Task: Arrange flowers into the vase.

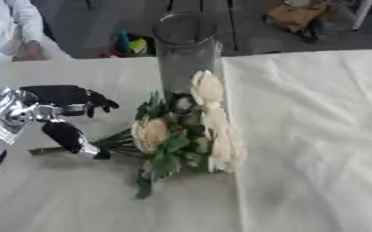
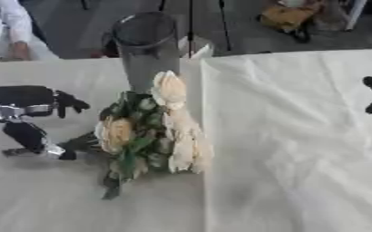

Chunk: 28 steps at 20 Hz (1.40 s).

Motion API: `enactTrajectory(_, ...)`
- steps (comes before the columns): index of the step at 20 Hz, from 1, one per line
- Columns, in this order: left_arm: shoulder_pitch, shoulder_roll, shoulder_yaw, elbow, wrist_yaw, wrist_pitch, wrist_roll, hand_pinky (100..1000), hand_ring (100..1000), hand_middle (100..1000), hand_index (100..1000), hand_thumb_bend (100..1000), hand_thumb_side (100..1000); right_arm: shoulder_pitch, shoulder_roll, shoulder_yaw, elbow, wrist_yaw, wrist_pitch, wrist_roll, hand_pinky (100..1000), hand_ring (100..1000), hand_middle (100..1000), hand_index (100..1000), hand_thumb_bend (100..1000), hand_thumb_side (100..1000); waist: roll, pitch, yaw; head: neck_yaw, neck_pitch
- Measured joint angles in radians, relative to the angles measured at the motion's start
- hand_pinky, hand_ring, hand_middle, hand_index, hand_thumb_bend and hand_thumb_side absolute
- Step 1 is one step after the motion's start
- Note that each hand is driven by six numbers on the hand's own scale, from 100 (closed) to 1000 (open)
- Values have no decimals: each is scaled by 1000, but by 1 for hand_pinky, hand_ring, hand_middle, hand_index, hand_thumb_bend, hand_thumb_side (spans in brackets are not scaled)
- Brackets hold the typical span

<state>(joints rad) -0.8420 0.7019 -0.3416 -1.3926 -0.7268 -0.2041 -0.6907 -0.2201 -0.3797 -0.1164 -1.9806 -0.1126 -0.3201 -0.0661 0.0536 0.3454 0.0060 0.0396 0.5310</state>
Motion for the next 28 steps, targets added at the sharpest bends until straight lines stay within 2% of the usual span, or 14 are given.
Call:
enactTrajectory(7,-5,-17,-9,3,-1,-1,12,679,752,845,992,641,737,0,5,0,0,-4,3,5,919,801,437,744,100,946,0,0,0,-12,-13)
enactTrajectory(10,-11,-17,-14,2,-5,-4,4,712,783,866,1000,657,691,0,5,0,0,-5,3,8,920,801,437,744,100,945,0,0,-1,-15,-13)
enactTrajectory(11,-12,-17,-17,2,-7,-7,-4,715,784,866,1000,650,681,0,5,0,0,-5,3,8,920,801,437,744,100,945,0,0,-1,-15,-13)
enactTrajectory(12,-12,-17,-18,1,-11,-11,-12,726,802,874,1000,607,627,0,5,0,0,-5,3,9,921,802,437,745,100,944,0,0,-2,-15,-13)
enactTrajectory(16,-12,-17,-25,-13,-44,-50,-70,730,817,876,1000,527,572,0,6,0,0,-5,6,11,922,803,436,745,100,941,0,0,-2,-17,-12)
enactTrajectory(21,-11,-16,-25,-27,-76,-77,-115,708,801,854,999,537,572,0,6,0,0,-5,8,15,922,803,436,745,100,941,0,0,-2,-22,-5)
enactTrajectory(28,3,-16,-39,-34,-126,-86,-38,680,780,829,968,471,516,0,14,0,0,-9,8,18,923,803,435,745,100,941,0,4,-5,-23,-4)
